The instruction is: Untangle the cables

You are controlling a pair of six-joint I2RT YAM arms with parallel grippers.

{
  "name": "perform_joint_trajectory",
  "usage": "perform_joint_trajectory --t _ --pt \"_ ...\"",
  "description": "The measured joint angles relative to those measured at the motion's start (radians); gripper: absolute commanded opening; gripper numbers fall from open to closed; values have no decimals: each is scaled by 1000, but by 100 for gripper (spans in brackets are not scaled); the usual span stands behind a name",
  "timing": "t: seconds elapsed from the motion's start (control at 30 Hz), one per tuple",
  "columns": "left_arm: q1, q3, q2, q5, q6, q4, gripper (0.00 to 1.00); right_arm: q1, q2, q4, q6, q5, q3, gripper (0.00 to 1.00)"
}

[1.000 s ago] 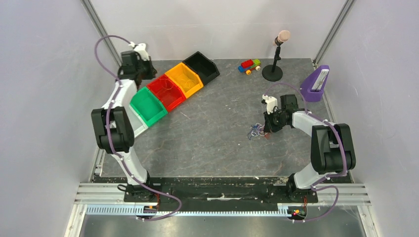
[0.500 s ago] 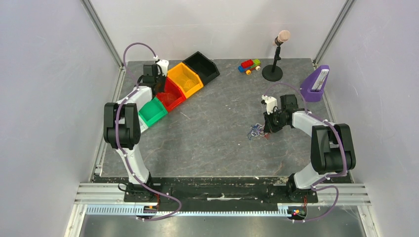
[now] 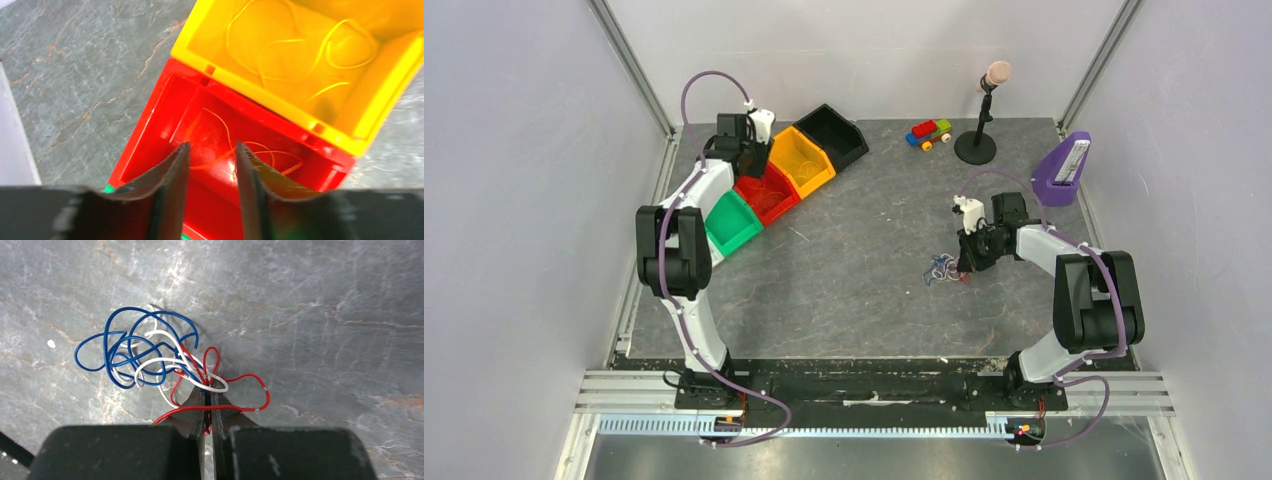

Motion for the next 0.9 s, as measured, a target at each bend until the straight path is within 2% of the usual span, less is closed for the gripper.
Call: perform_joint_trajectory --t 0.03,0.07,0.17,0.27,0.33,0.47,0.57,0.67,0.8,0.9 --pt "-1 22 1 10 1 -25 56 -1 -1 -10 -3 -9 0 0" --pt "-5 44 0 21 -1 -54 65 -1 -2 -23 -5 -21 0 0" --pt "-5 76 -16 47 -6 -122 75 -1 -2 -51 -12 -58 0 0" --pt "16 63 -73 107 -19 -201 76 0 -2 -62 -15 -110 0 0" --pt "42 27 -148 196 -25 -233 77 10 -3 -58 -12 -150 0 0" --pt "67 -72 -328 447 -64 -264 77 78 -6 -9 23 -220 0 0" --pt "-17 -174 -429 605 -109 -256 75 166 -14 57 66 -269 -1 0" --pt "-171 -337 -460 705 -185 -180 73 240 -26 117 105 -309 -1 0" --pt "-307 -540 -438 777 -318 -69 74 288 -43 161 142 -353 -1 0" --pt "-361 -591 -423 796 -360 -5 74 303 -57 182 162 -381 -1 0"
